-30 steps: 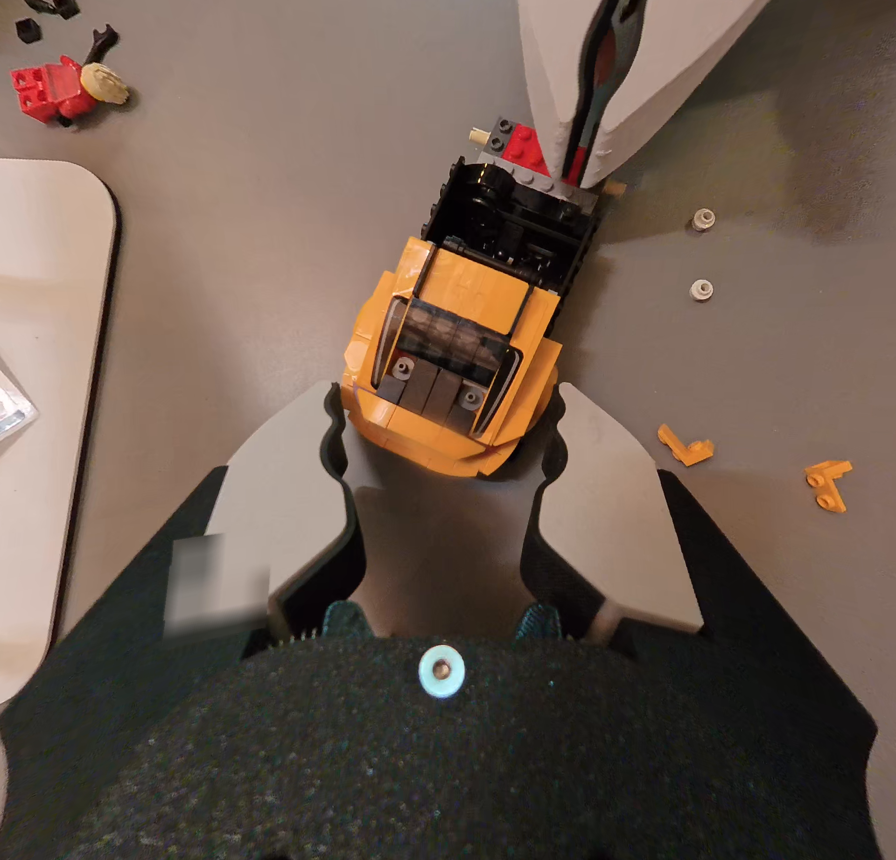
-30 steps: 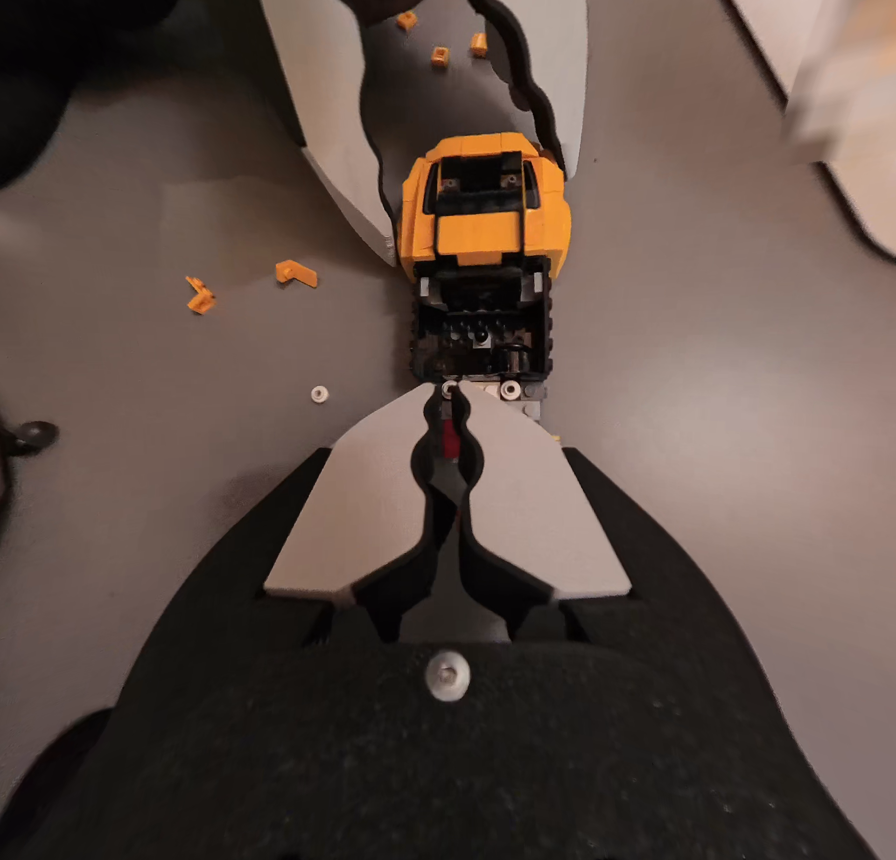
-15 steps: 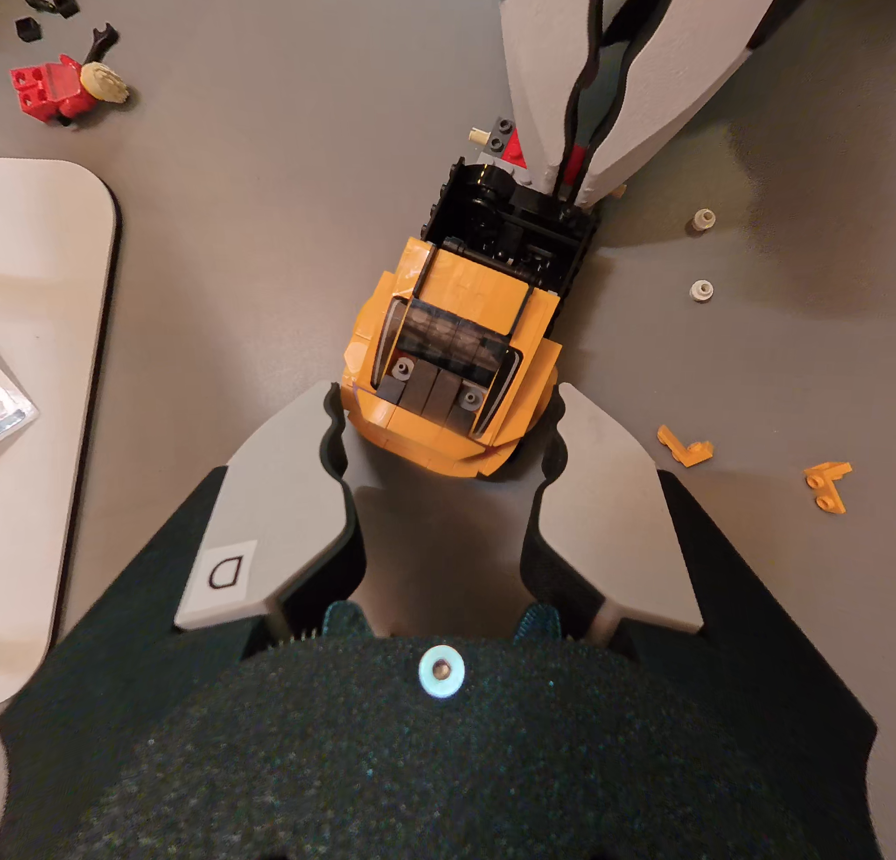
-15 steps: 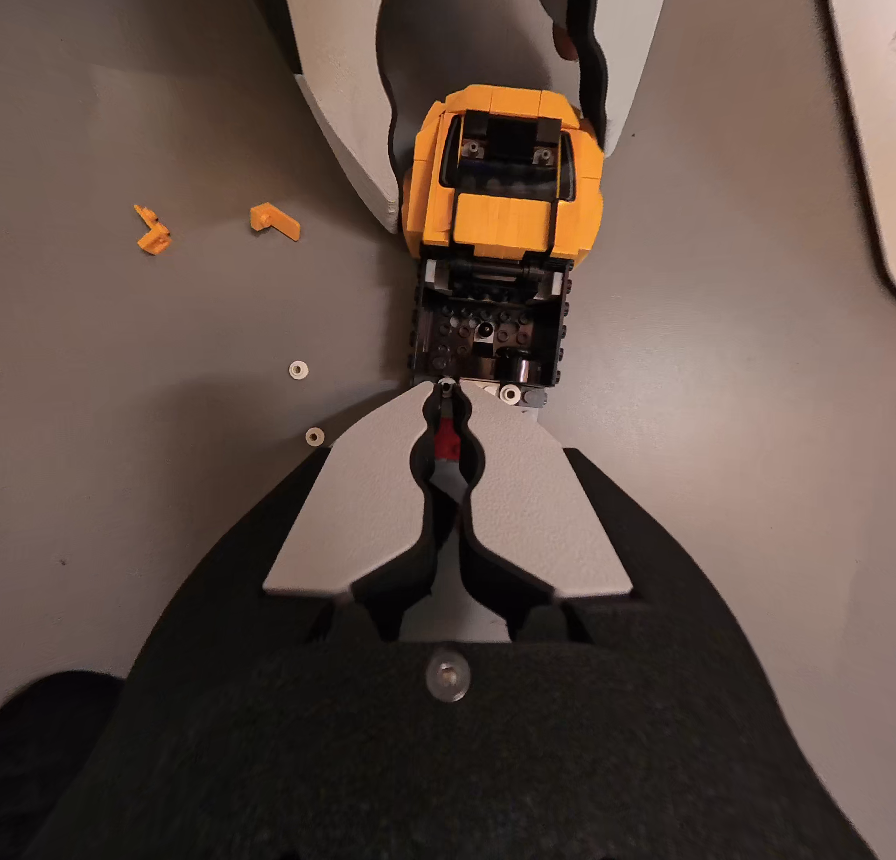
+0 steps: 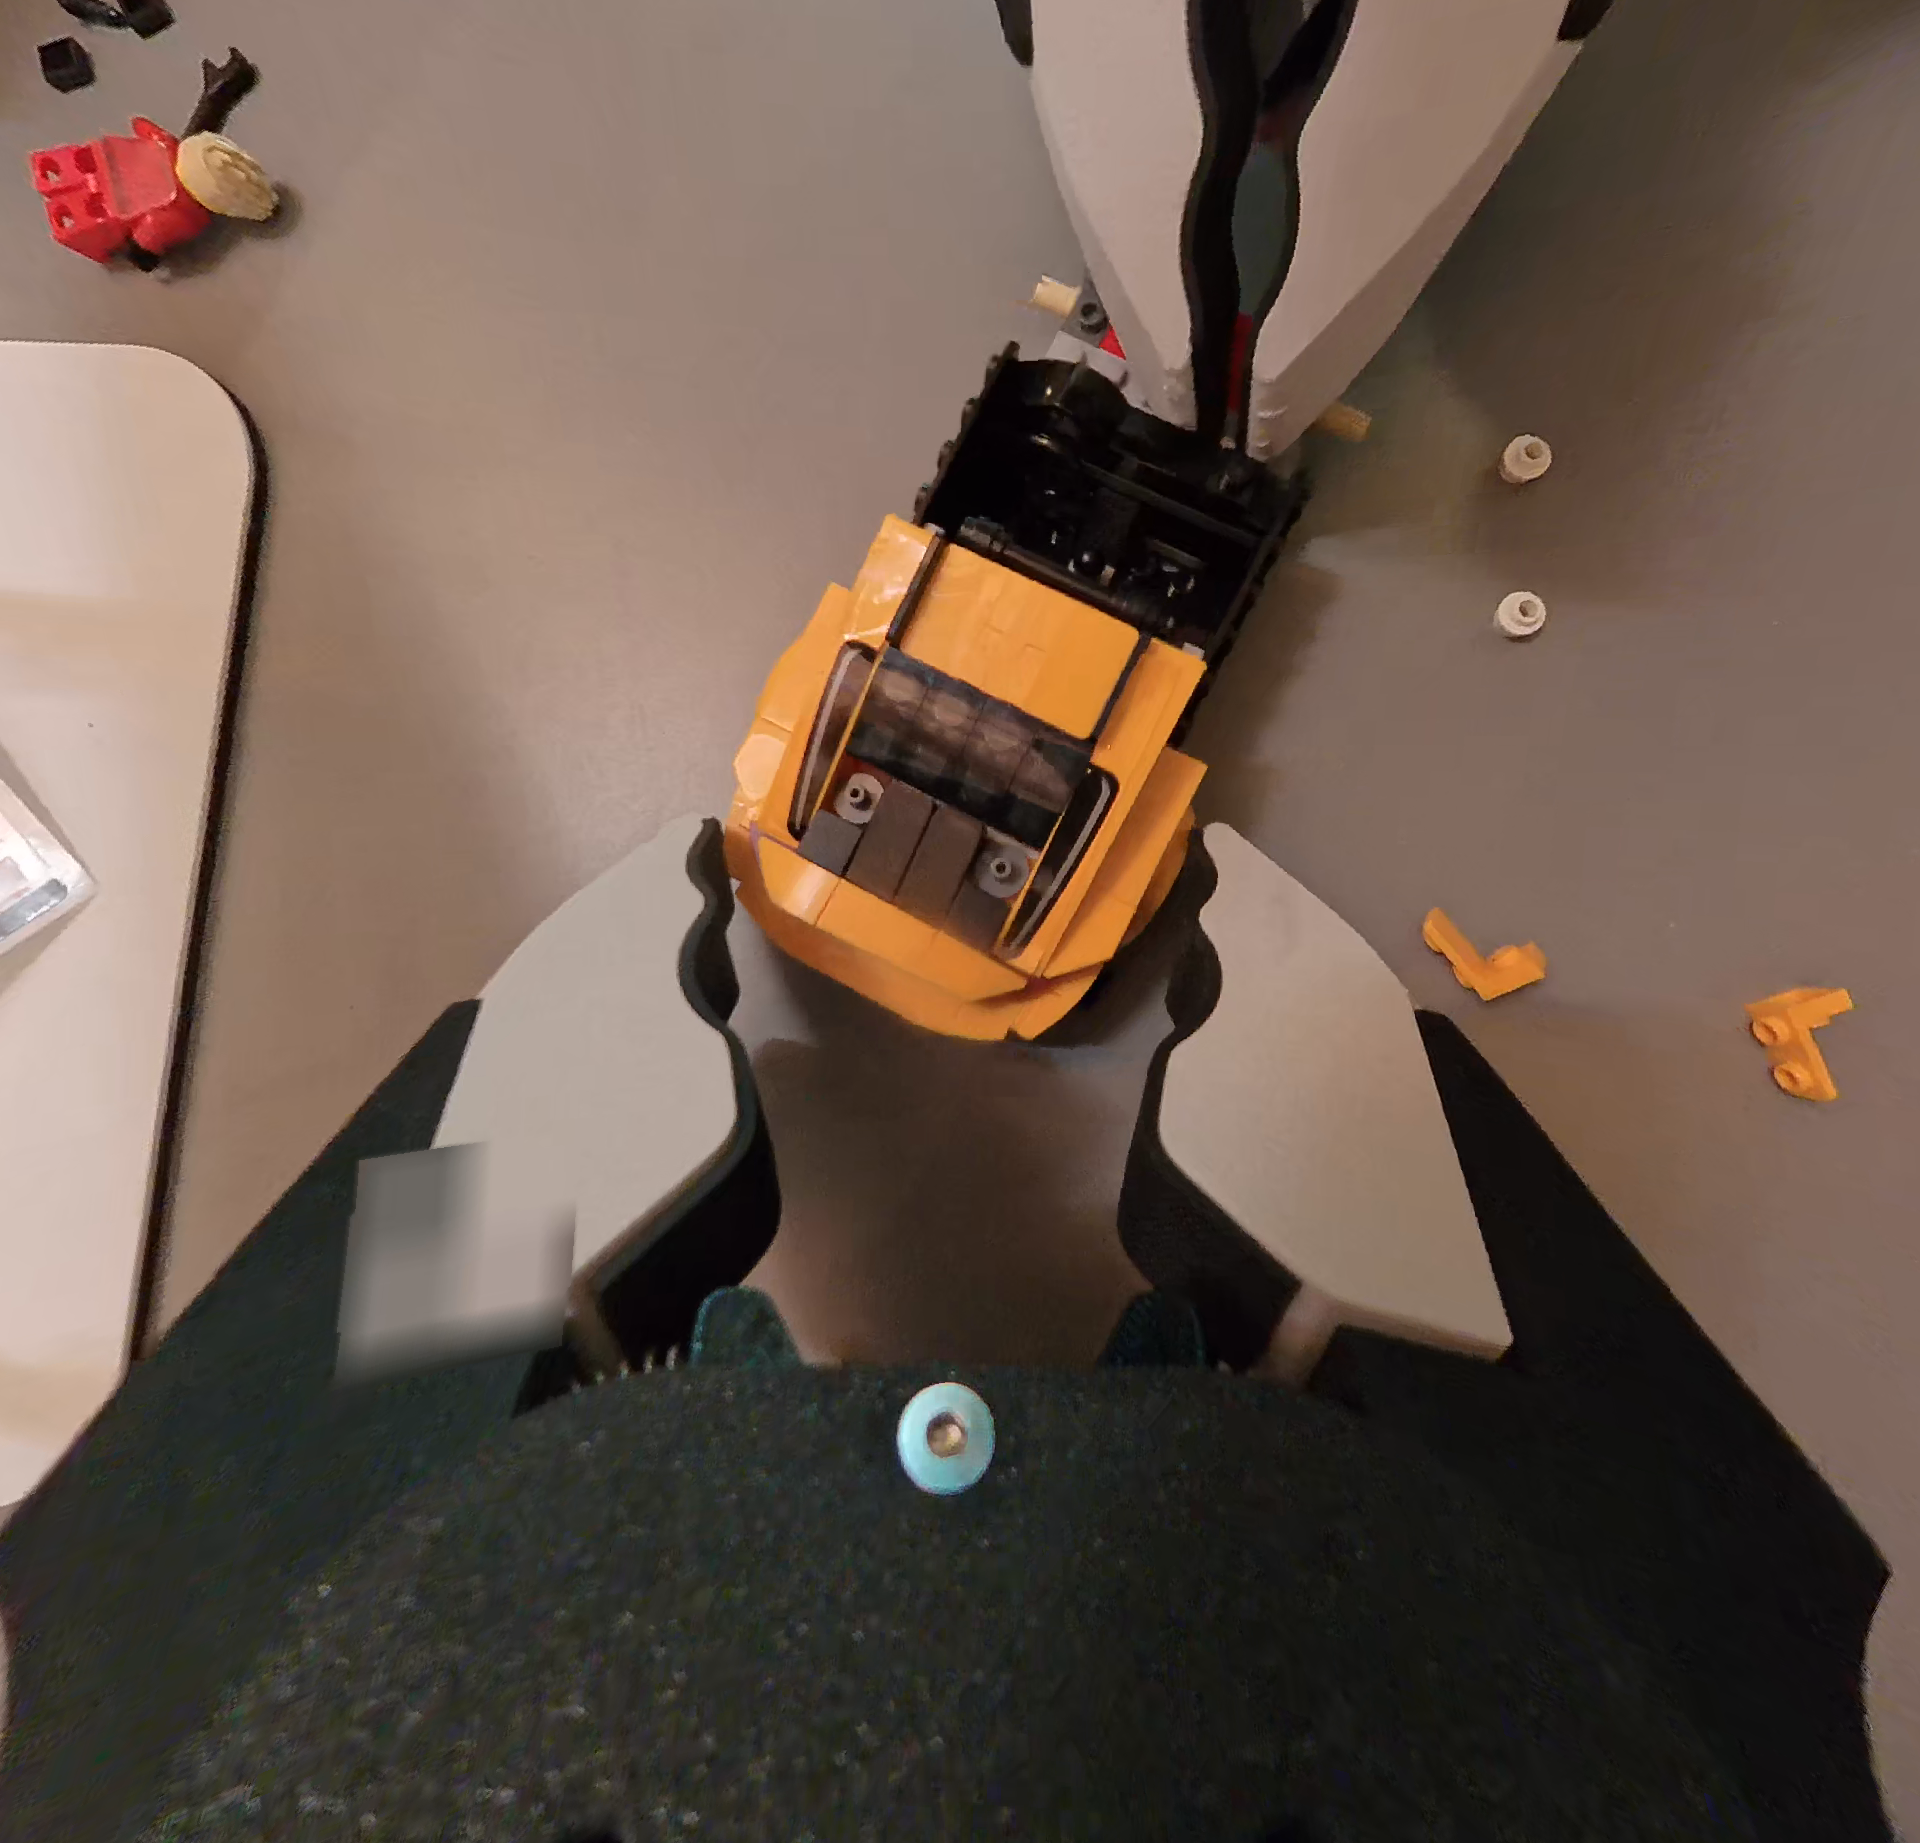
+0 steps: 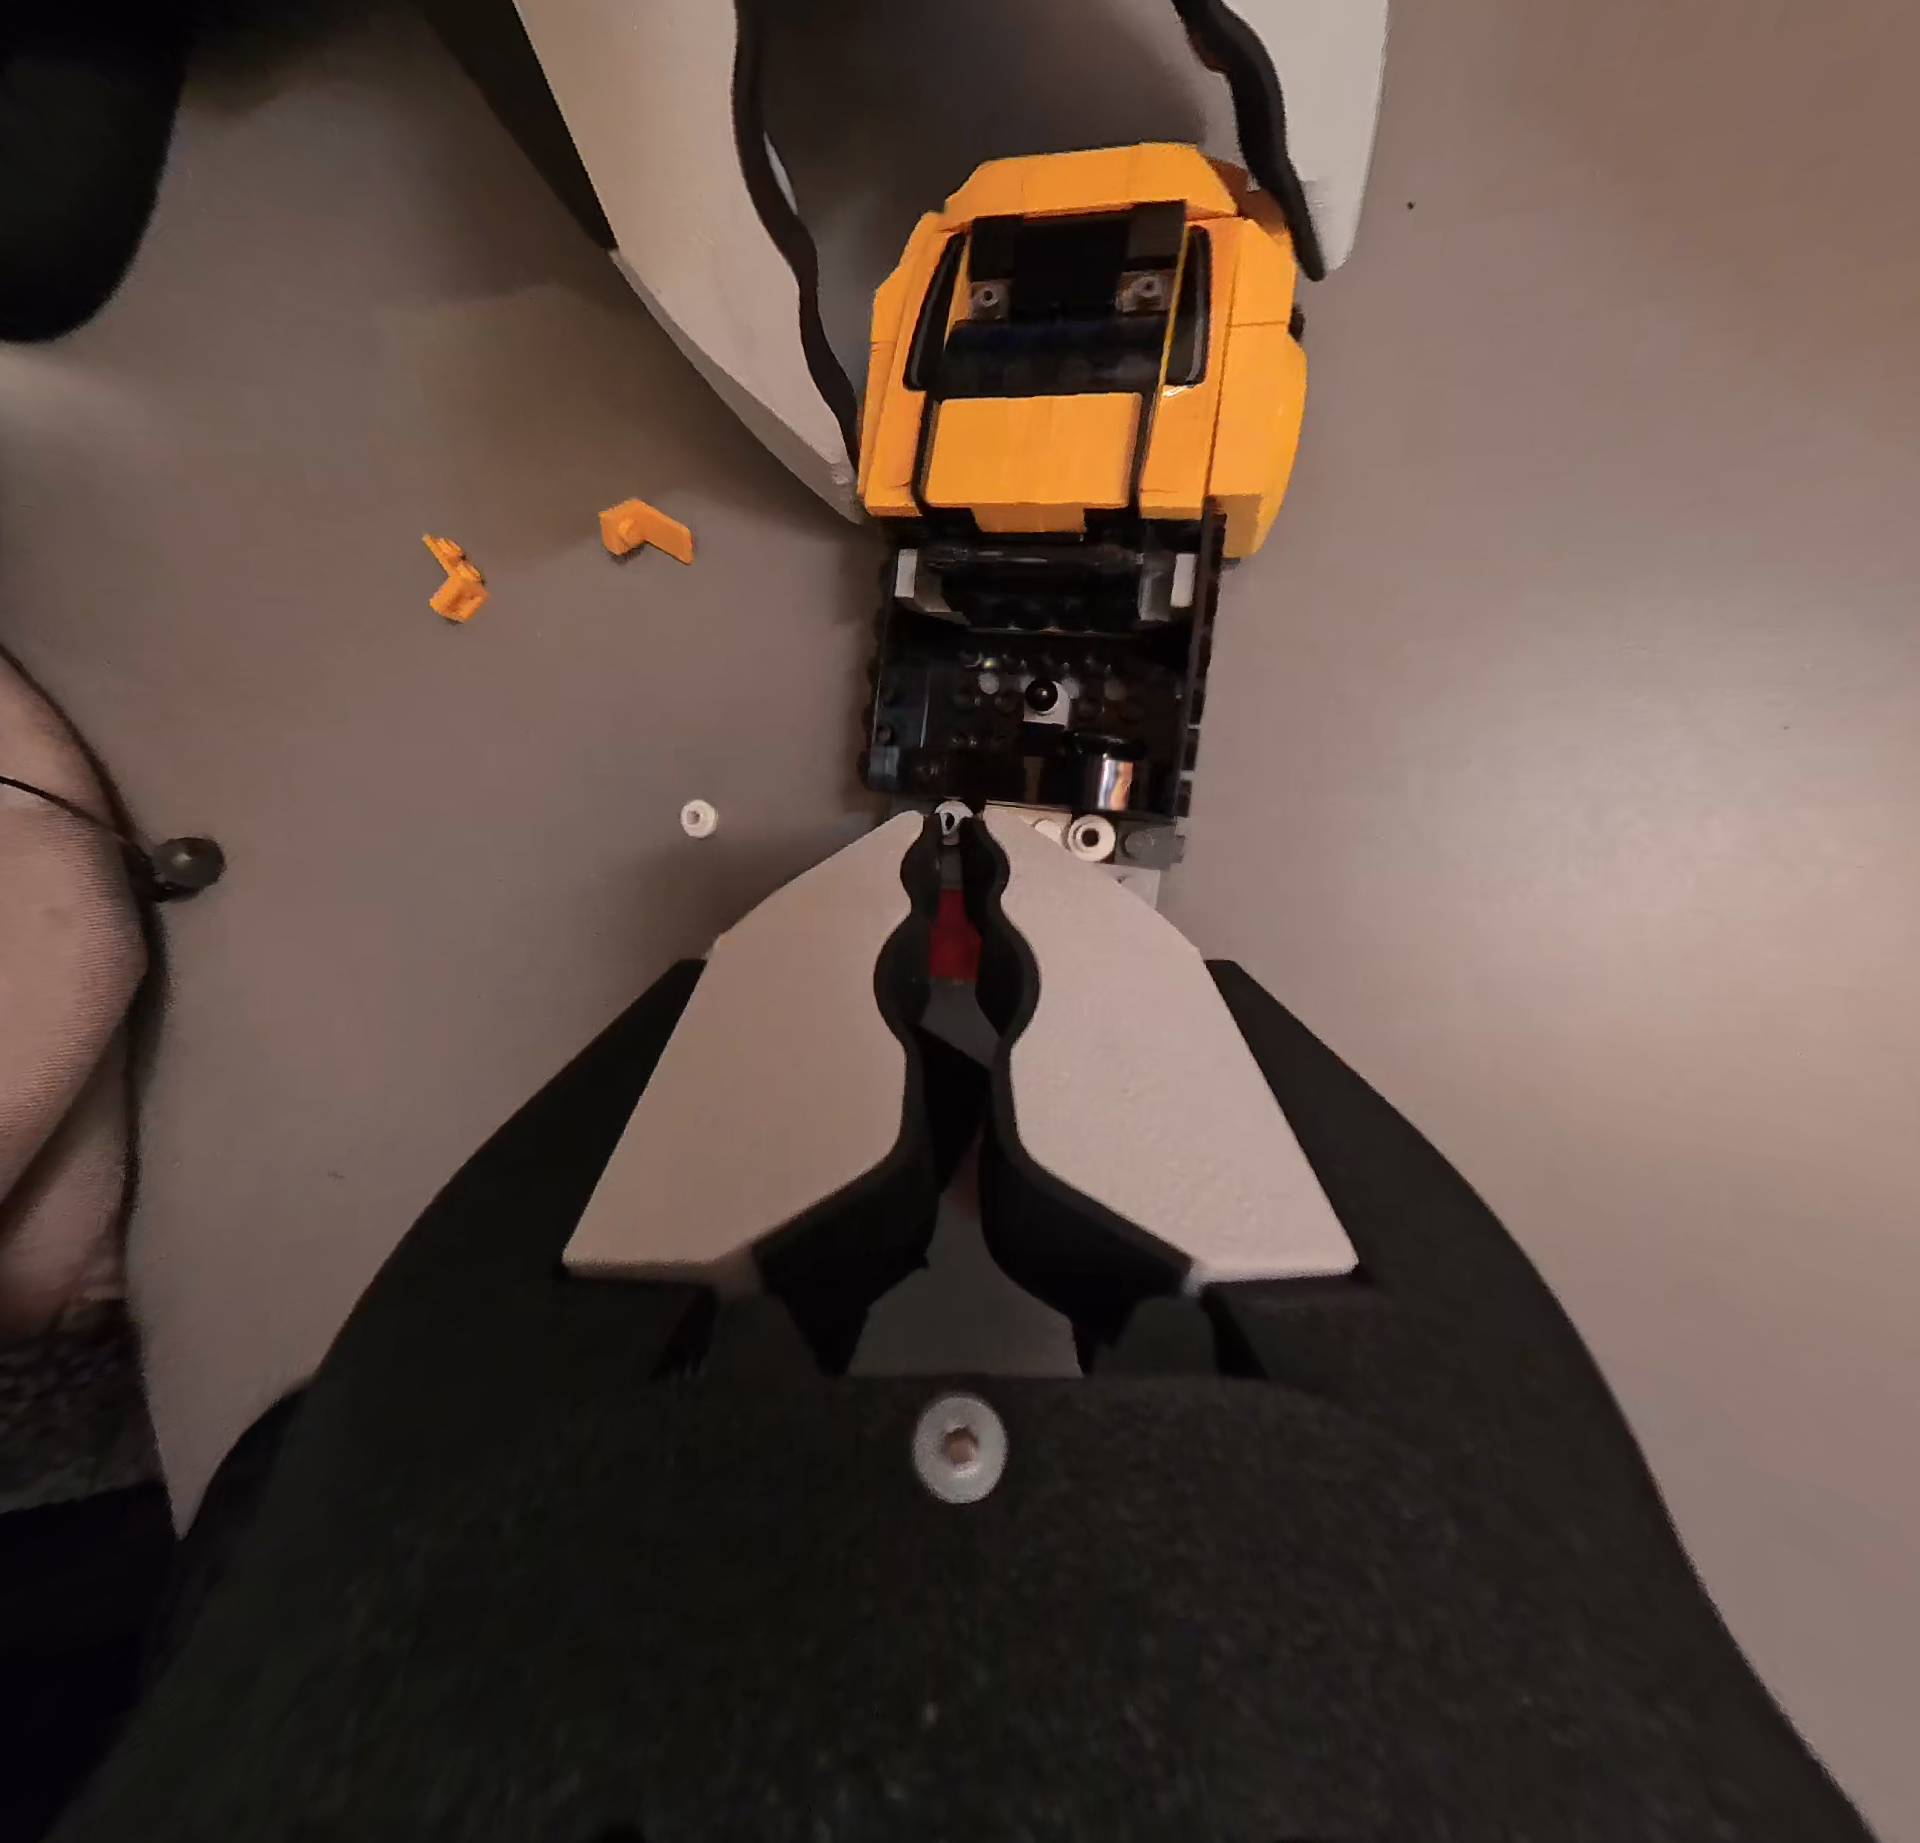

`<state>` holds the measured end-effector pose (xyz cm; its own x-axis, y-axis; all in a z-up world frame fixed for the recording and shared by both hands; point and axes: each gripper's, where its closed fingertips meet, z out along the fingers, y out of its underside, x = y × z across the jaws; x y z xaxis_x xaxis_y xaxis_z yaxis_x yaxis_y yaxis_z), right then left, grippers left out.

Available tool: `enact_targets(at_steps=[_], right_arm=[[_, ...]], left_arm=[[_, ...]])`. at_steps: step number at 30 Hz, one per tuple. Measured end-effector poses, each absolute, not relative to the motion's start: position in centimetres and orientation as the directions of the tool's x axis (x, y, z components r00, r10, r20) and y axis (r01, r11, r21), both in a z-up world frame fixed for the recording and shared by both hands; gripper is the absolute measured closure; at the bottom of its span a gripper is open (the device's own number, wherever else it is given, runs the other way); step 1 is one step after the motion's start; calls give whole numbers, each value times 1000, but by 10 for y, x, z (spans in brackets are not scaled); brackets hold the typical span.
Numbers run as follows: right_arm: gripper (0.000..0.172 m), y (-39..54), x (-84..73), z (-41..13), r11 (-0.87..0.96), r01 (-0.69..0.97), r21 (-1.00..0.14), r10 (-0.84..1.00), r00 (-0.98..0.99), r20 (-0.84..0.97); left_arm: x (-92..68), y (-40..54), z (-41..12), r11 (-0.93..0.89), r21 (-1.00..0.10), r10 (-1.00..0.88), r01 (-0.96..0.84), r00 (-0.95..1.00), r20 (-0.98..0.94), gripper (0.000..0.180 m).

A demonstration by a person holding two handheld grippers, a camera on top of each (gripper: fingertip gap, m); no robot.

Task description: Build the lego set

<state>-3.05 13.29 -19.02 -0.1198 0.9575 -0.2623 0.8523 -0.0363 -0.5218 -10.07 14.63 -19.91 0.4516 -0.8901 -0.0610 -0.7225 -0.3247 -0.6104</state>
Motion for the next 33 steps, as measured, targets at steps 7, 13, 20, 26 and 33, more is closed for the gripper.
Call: enact_targets(at_steps=[7, 13, 20, 26, 33], right_arm=[[168, 119, -31, -184, -37, 807, -589, 946, -162, -282], [149, 131, -11, -173, -29, 679, -733, 983, -113, -143], [157, 124, -14, -173, -53, 606, -794, 982, -112, -151], [158, 120, -21, -175, -36, 640, -768, 982, -121, -148], [157, 118, -28, -184, -45, 754, -655, 979, -96, -178]], left_arm=[[-101, 146, -200, -260, -631, -910, -731, 403, -93, 97], [-101, 146, -199, -230, -668, -921, -707, 381, -86, 97], [-100, 147, -199, -234, -681, -918, -694, 387, -80, 96], [-99, 147, -199, -245, -669, -914, -701, 398, -82, 97], [-99, 145, -200, -247, -642, -913, -726, 396, -97, 97]])
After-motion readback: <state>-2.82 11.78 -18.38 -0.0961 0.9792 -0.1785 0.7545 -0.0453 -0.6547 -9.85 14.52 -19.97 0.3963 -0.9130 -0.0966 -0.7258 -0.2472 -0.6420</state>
